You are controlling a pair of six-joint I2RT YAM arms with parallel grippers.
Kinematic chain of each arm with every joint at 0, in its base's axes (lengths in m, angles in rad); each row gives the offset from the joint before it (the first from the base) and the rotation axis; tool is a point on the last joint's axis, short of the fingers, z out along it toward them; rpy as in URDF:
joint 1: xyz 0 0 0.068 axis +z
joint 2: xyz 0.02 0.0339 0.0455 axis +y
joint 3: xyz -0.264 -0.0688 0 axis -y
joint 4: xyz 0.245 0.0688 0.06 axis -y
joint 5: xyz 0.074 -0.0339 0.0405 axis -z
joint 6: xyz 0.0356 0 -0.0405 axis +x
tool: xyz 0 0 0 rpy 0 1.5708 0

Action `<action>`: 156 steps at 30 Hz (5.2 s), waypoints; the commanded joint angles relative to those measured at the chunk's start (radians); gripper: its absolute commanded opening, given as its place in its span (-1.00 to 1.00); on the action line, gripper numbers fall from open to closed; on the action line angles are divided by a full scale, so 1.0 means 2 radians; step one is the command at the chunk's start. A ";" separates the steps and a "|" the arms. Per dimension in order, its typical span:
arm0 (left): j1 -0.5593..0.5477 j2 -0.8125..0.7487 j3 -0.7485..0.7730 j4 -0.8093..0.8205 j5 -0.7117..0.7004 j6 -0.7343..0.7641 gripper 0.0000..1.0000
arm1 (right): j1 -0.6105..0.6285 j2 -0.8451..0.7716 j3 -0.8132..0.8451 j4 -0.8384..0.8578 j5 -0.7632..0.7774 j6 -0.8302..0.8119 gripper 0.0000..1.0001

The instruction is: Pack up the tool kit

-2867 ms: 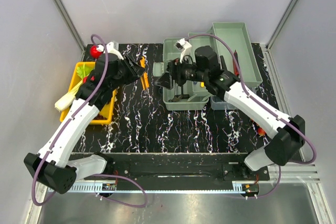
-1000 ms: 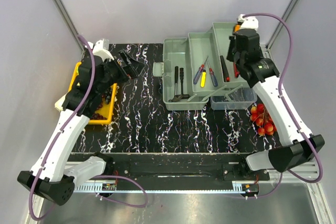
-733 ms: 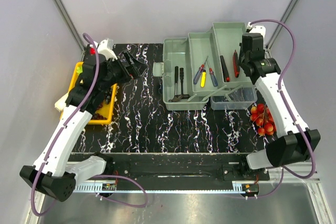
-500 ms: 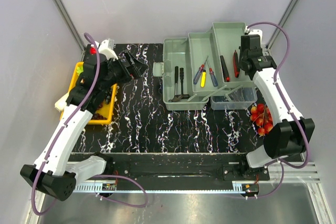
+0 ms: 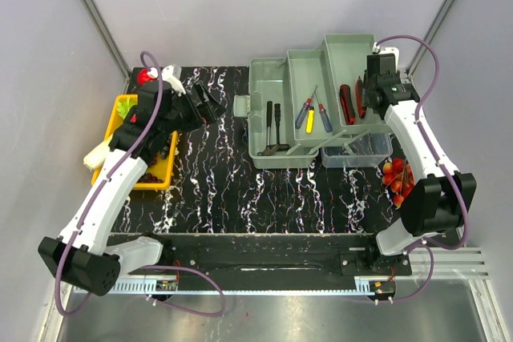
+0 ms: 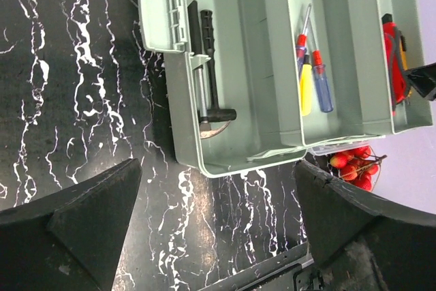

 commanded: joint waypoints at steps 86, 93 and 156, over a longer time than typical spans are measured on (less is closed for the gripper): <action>0.026 0.294 -0.052 0.253 0.190 -0.034 0.36 | -0.255 0.123 -0.106 0.153 -0.454 0.112 -0.80; 0.026 0.268 -0.064 0.211 0.112 -0.037 0.25 | -0.255 0.103 -0.100 0.156 -0.452 0.118 -1.00; -0.066 0.357 0.009 0.125 0.017 -0.033 0.15 | 0.061 0.138 0.254 -0.129 0.208 0.013 -1.00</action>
